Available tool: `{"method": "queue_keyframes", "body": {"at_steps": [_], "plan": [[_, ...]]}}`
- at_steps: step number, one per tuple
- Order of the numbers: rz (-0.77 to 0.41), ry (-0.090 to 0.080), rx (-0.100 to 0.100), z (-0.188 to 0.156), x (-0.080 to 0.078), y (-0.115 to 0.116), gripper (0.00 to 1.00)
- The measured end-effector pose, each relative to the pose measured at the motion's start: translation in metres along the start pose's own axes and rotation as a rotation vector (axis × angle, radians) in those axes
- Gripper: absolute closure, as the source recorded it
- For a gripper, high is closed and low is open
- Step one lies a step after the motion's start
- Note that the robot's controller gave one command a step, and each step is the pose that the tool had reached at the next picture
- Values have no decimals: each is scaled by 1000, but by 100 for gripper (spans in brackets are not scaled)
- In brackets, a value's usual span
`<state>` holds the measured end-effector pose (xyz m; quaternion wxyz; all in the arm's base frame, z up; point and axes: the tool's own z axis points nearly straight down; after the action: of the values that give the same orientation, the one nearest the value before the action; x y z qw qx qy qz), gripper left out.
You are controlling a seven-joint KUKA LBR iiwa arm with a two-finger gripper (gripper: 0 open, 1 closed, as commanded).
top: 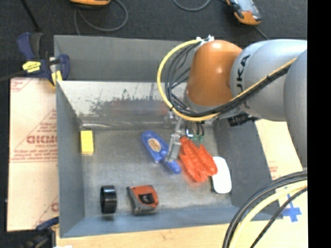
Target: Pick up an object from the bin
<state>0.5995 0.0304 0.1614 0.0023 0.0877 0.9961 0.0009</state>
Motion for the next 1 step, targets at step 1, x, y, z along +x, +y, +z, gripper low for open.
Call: {"method": "queue_keyframes", "body": {"at_steps": [1], "plan": [[110,-3,-1,79,2,-4,0]]}}
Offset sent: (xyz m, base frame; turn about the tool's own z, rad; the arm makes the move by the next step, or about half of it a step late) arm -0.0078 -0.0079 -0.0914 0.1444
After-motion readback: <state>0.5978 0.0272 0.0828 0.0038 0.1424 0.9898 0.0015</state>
